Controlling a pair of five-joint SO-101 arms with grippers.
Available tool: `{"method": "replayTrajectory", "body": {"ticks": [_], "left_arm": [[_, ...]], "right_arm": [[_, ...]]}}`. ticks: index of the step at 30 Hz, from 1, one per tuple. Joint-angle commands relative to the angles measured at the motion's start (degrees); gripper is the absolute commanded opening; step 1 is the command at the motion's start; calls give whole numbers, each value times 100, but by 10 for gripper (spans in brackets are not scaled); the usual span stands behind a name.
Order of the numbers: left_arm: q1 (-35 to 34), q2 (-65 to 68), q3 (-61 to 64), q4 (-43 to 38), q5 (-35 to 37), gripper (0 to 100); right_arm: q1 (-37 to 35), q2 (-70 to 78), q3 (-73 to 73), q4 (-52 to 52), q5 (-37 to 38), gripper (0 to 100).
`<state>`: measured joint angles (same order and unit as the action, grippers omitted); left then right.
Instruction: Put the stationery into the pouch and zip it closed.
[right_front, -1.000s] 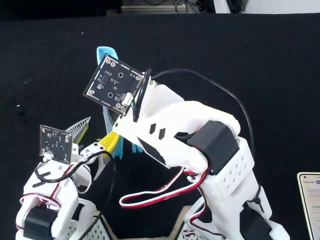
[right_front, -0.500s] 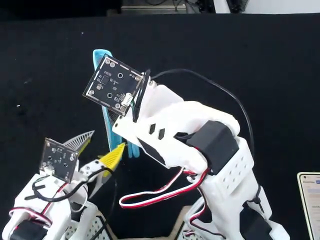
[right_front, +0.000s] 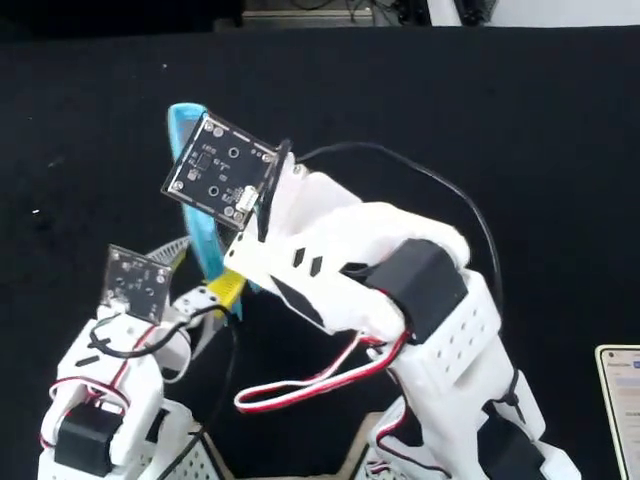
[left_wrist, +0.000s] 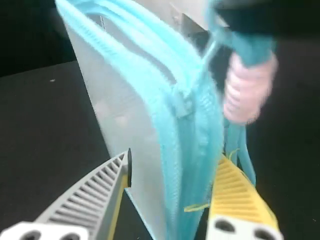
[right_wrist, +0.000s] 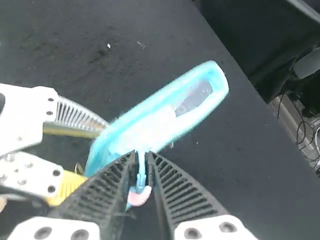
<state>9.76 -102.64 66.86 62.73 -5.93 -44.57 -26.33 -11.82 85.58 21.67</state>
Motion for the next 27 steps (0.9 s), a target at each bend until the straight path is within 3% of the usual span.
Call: {"method": "replayTrajectory", "body": {"ticks": [1, 9, 17, 23, 27], "left_arm": [[-365, -26, -75, -97, -62, 255], [-312, -26, -189, -167, -193, 67], [-268, -26, -505, -105, -492, 60], [-215, -26, -822, 730, -545, 60], [-224, -26, -1121, 1257, -1134, 30]], "right_arm": [[53, 13, -13, -141, 53, 11], [53, -22, -31, -123, 53, 11], [35, -31, -13, 0, 0, 11], [62, -57, -40, 246, 0, 11], [62, -303, 75, 202, 0, 11]]}}
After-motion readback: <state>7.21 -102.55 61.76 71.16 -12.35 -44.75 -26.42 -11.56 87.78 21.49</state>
